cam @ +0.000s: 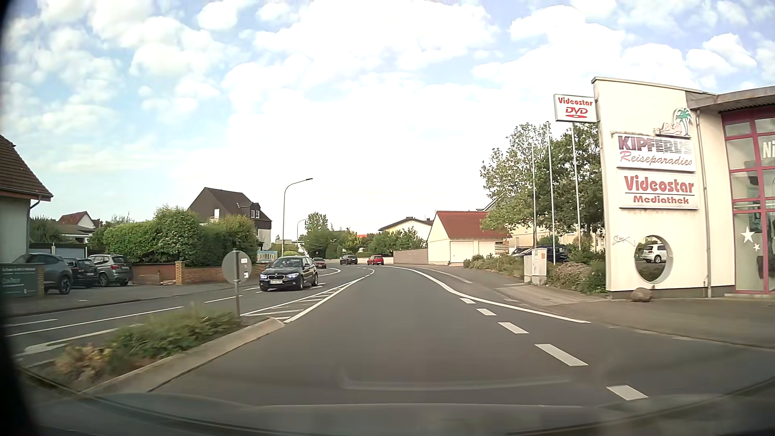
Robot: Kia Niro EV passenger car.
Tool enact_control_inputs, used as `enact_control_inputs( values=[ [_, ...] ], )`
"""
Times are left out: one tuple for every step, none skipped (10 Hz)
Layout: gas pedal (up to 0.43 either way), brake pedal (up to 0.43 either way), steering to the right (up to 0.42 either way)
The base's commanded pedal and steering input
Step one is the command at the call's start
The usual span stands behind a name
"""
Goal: Follow the waypoints while adhering to traffic rules and regulations
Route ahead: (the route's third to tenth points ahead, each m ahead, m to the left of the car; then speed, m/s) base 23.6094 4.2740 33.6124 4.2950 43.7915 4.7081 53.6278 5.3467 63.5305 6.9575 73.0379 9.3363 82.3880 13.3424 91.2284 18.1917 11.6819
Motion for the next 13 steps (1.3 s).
enact_control_inputs(
  values=[
    [0.398,0.030,-0.006],
    [0.398,0.030,-0.004],
    [0.398,0.030,-0.004],
    [0.398,0.030,-0.004],
    [0.398,0.030,-0.004],
    [0.398,0.030,-0.004],
    [0.390,0.030,-0.004],
    [0.390,0.030,-0.004],
    [0.370,0.030,-0.004],
    [0.358,0.030,-0.004],
    [0.311,0.030,-0.004],
    [0.280,0.030,-0.004],
    [0.248,0.030,-0.004]
  ],
)
